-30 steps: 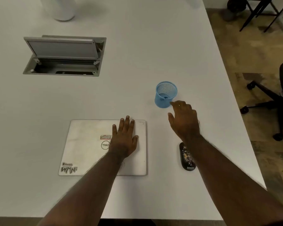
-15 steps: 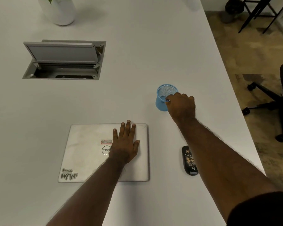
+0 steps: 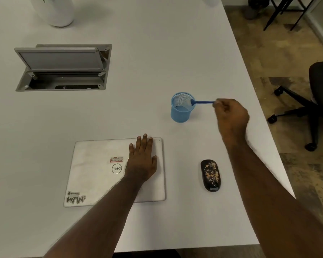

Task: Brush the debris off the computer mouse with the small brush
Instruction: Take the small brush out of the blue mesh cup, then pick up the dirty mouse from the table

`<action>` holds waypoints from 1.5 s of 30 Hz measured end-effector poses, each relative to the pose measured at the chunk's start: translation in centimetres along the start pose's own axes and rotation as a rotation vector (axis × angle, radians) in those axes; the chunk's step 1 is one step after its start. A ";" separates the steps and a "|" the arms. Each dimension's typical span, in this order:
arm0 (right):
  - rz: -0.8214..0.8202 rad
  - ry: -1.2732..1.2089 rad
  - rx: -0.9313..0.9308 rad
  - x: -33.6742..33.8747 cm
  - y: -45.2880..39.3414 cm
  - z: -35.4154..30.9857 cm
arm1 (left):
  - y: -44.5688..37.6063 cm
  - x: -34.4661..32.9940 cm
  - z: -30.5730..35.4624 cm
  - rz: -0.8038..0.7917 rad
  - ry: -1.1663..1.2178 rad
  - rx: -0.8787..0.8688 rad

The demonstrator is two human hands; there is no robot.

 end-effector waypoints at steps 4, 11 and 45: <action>-0.049 -0.426 -0.387 4.8 1.9 6.8 | -0.6 0.4 3.3 0.023 0.129 -0.041; -0.182 -0.728 -0.797 6.8 9.2 17.0 | -0.2 -0.1 10.3 0.110 0.478 -0.100; -0.147 -0.546 -0.971 3.4 14.7 22.3 | 1.7 -9.2 15.0 -0.173 1.166 0.678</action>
Point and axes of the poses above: each hand's wrist, its own y-axis away from the middle knuckle, its own x-axis out of the back of the hand, z = x × y, the point moved 10 cm from there along -y, towards the middle knuckle, and after that the axes turned 11 degrees about -x, right-handed, at the moved point
